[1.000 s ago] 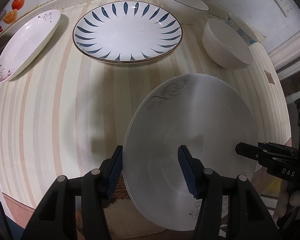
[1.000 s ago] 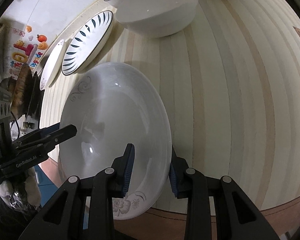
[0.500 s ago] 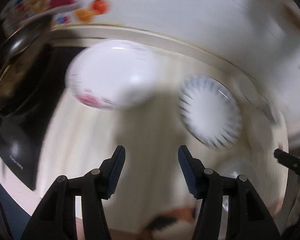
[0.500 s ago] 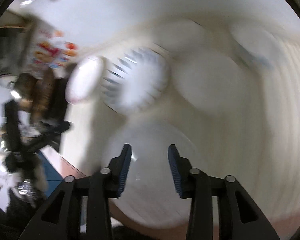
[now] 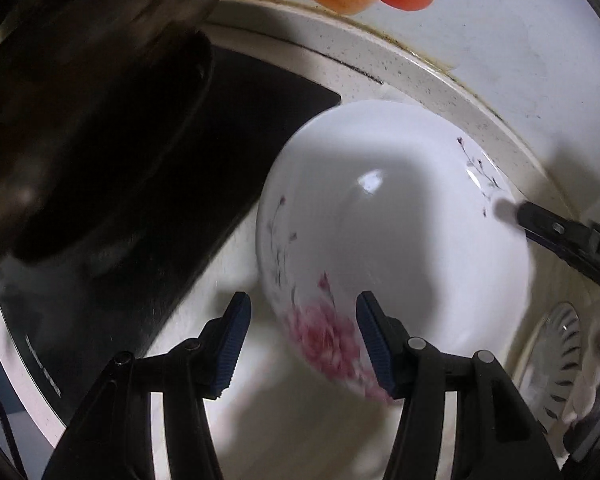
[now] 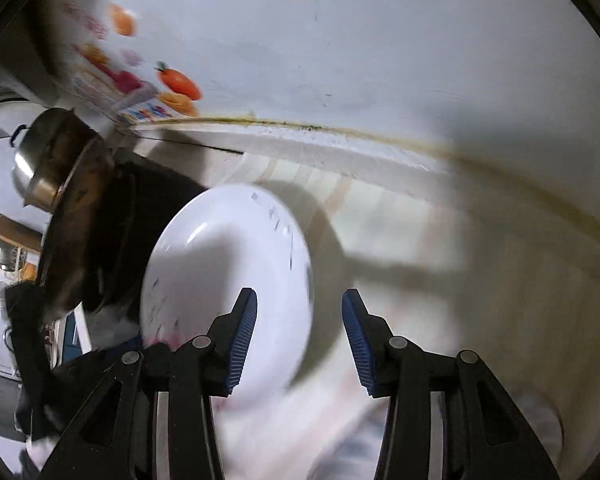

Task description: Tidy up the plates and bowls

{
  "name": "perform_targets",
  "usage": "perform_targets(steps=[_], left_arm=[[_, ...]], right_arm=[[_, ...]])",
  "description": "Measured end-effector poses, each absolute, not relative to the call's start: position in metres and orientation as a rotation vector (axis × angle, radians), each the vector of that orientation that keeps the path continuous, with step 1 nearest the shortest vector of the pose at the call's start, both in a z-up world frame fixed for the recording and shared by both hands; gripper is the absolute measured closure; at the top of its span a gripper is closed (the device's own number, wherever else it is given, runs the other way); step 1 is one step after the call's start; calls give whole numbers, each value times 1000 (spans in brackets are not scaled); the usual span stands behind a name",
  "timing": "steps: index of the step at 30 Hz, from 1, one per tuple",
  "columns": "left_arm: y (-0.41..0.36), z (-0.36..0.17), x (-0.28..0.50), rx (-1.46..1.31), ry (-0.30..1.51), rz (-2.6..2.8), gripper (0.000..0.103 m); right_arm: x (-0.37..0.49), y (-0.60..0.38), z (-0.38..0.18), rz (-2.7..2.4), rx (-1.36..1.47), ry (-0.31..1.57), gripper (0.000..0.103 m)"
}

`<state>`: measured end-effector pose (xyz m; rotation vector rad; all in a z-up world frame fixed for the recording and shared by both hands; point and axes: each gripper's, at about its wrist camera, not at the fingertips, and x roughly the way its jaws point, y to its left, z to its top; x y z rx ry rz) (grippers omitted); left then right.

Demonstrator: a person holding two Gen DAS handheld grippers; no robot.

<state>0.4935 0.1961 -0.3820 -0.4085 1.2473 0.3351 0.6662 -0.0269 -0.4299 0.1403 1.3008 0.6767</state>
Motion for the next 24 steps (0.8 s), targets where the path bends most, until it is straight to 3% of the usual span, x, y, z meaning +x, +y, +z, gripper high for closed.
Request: perform_targets(steps=[5,7,8,12,24], left_arm=[[198,-376,519,-393,1233,344,50],[200,-371,527,-401,1218,347,51],[200,-370,529,-408,1212,349,51],[202,-363,522,-429,1199,349,56],[176,-317,510,-430,1157,259,56]], right_arm=[[699,4,-467,694,106,1335,59],[705,9,-470,722,103,1304,67],[707,14,-472,744,104,1317,79],[703,26,-474,753,21,1305,79],[665,-15,-447,744,42,1303,79]])
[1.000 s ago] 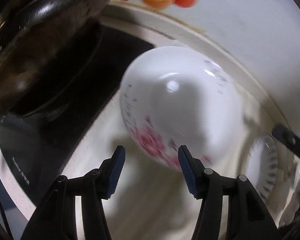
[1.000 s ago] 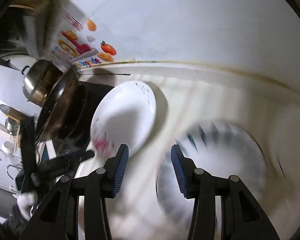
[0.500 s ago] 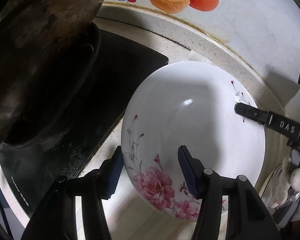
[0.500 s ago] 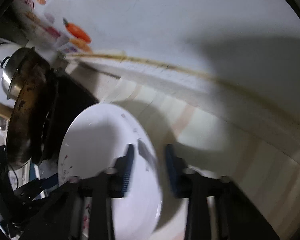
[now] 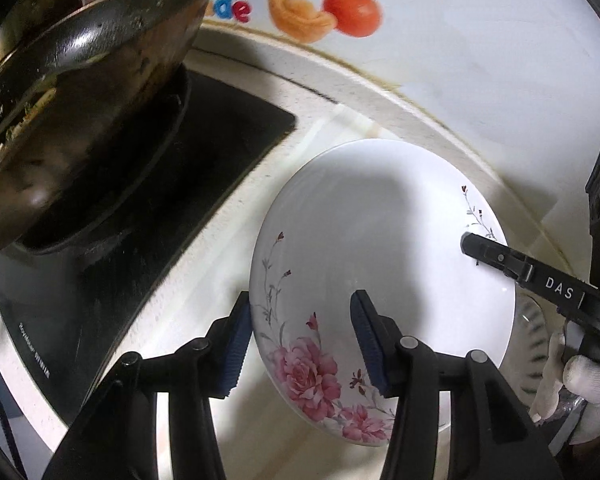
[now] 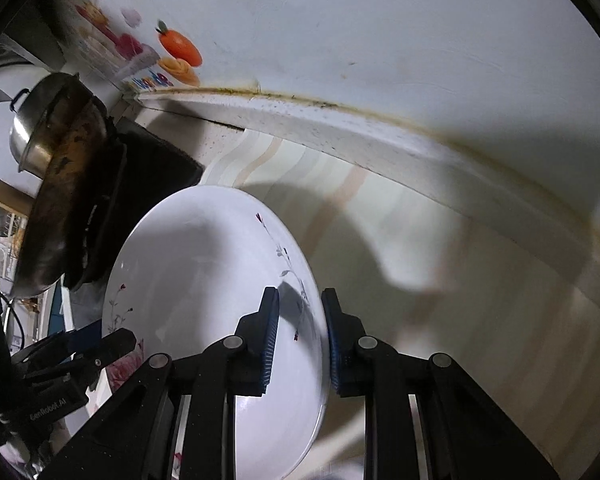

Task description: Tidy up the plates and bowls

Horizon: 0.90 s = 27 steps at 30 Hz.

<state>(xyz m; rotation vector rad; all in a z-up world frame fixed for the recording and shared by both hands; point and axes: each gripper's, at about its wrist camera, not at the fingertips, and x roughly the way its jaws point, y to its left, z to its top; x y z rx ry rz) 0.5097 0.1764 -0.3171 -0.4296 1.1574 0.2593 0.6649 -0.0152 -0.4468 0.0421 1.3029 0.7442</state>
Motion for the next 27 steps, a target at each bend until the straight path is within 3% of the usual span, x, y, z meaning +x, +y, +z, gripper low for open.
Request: perform_targets(steps=[6,14,27], left_arm=[[161,-283,482,-374,1136,146,56],[69,-280,376,-285,1172,-31,56],[-28,-313,303,-133,1295,-260,56]], right_arm=[[625,-71,-407,703,114,1270,79],[517,-163,-363,572,172,1264,79],[361,-289,-373,340,320,1327,79]])
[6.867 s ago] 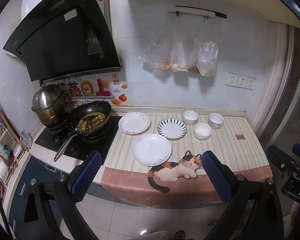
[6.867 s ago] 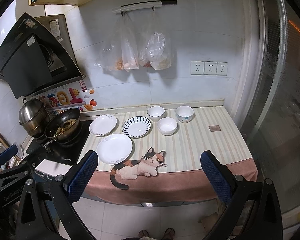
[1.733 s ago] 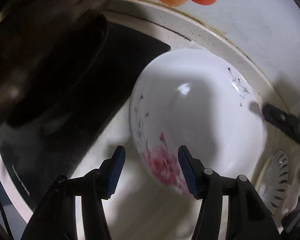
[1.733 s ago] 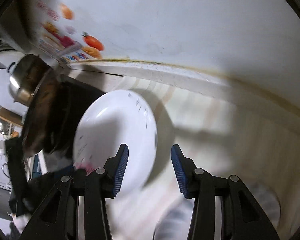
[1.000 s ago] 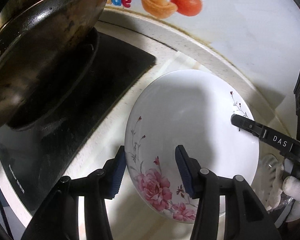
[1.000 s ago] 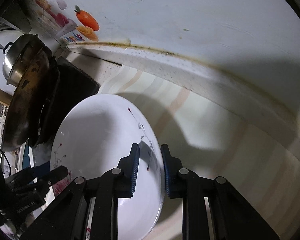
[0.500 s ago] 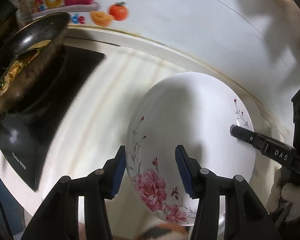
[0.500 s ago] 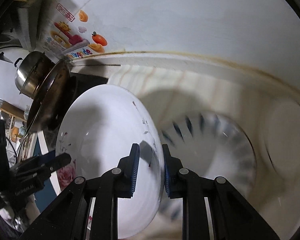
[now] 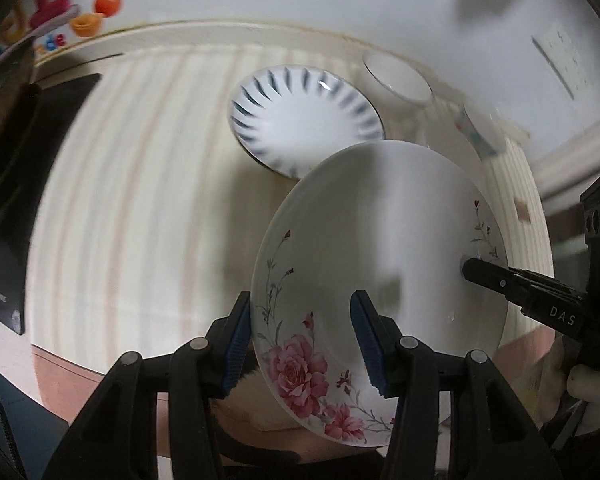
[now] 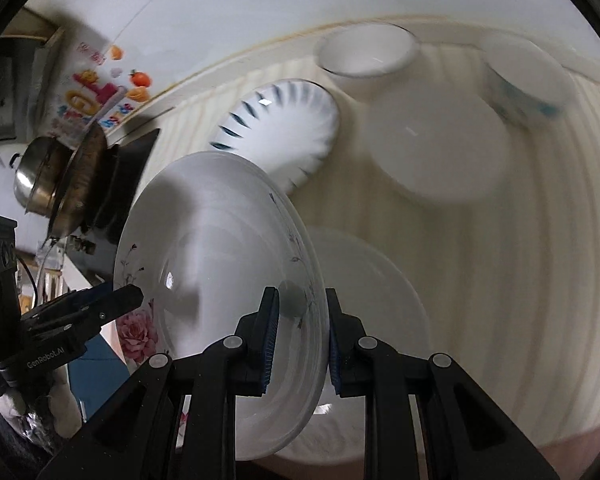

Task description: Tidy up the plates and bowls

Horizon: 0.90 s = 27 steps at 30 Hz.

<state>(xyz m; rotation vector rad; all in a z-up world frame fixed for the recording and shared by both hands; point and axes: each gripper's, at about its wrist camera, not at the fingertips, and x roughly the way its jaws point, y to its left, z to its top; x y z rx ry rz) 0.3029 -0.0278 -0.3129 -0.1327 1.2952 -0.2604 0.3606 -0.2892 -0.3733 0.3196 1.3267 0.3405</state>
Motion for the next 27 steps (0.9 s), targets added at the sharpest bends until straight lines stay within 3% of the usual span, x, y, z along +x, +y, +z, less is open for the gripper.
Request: perform_targets(steps=[9,27], left_arm=[[-62,-336,306,-65,1353,-280,56],[-69,-364,306,-49,1431,-255,56]], right_arm=[[328,-326,-407,276,370,1366,79],[341,-323,-439,278,360,1443,76]])
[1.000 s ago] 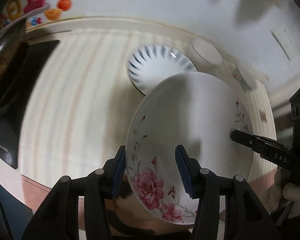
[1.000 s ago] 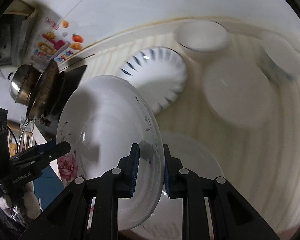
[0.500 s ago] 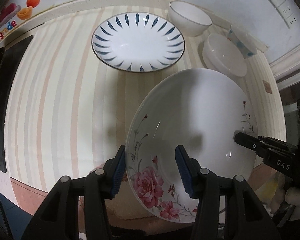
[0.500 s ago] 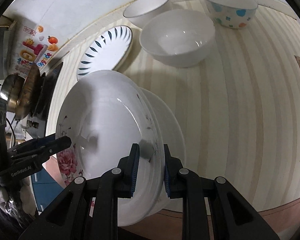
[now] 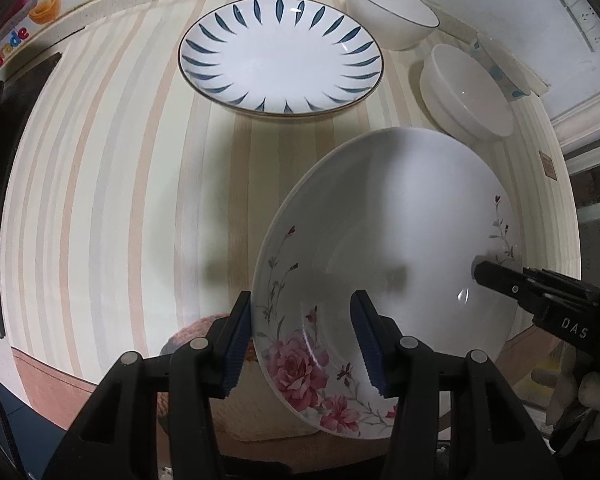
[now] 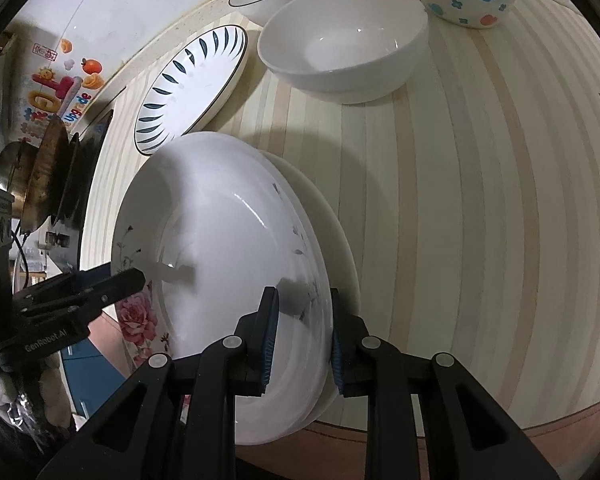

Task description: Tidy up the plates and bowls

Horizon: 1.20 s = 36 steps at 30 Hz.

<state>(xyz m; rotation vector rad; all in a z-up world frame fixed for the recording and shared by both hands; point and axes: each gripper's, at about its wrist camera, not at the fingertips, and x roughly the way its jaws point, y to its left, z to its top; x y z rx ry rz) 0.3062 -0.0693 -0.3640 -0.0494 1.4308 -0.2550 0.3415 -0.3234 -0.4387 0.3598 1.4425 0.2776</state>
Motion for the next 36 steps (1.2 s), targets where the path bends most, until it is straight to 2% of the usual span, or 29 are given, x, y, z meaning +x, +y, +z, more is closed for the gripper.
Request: perform_targets(steps=[2,6,14,19,26,36], left_arm=[[-69,-365,306,-48,1430,-256,56],[-70,-357,307,-55,1411,-277,56],[-36,-306,333,-121,1336,-259,56],[-15,-293,385,-137,1297,-196,56],[5,-323,459,-189,1358,-127,56],[4,-377,510,-209,1463,-118,56]], right_arm=[[341,-323,-439,275,357,1444,75],[344,-322,-438,293,387,1452,60],[350,-341,-419,246,451,1501,59],[382,-346,-378,306,578,1385,58],[479,-301,-372,369,475,1368,58],[568,-254,-429,352,278,1499,58]])
